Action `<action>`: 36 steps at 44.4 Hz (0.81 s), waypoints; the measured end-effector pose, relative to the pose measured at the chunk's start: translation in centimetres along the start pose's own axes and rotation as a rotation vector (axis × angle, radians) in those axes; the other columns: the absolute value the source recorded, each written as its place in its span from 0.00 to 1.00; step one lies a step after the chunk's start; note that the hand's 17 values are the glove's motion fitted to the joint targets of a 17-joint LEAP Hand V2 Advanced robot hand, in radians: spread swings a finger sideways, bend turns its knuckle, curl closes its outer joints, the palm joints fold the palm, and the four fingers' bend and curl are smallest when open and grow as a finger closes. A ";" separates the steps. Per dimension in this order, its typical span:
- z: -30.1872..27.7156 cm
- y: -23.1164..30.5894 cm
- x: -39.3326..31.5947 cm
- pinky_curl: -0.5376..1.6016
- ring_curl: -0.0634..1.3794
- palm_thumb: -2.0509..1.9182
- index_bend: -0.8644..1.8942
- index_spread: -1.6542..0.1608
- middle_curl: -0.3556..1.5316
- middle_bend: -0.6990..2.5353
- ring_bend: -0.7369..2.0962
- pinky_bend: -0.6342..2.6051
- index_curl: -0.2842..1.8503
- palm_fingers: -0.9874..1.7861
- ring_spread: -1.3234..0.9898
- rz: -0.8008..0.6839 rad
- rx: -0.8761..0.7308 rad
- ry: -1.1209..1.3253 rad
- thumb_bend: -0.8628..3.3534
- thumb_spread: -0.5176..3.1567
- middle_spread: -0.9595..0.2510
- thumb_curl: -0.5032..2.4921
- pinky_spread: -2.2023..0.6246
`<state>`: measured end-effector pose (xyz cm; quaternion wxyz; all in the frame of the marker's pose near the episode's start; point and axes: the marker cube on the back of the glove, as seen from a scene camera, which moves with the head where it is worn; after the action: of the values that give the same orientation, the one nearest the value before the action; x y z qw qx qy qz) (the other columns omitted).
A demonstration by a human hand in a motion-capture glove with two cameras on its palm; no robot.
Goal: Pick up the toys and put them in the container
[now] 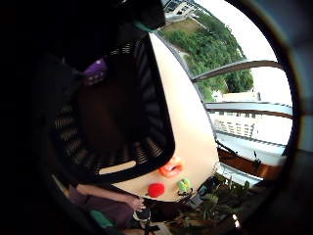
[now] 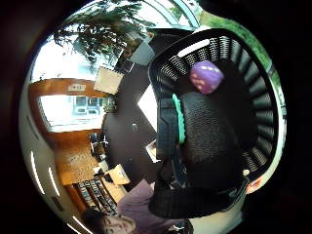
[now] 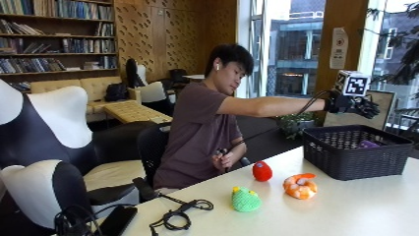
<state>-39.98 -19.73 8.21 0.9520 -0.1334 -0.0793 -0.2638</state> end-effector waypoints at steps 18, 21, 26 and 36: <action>-9.9 19.3 14.1 0.43 0.23 0.51 0.37 0.76 0.35 0.25 0.41 0.47 0.34 0.29 0.59 0.370 0.045 0.251 0.23 0.57 0.76 0.23 0.80; -10.4 24.3 18.0 0.43 0.23 0.51 0.37 0.76 0.35 0.25 0.41 0.46 0.33 0.30 0.59 0.411 0.031 0.281 0.23 0.57 0.76 0.23 0.80; -10.1 31.0 23.5 0.43 0.23 0.51 0.36 0.76 0.34 0.26 0.40 0.46 0.32 0.31 0.59 0.547 -0.026 0.272 0.23 0.57 0.76 0.24 0.80; -4.1 40.1 31.0 0.43 0.24 0.51 0.35 0.77 0.33 0.25 0.41 0.47 0.30 0.30 0.59 0.647 -0.027 0.228 0.22 0.57 0.76 0.24 0.80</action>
<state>7.62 -2.80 2.65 0.9872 -0.1339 0.0778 0.0377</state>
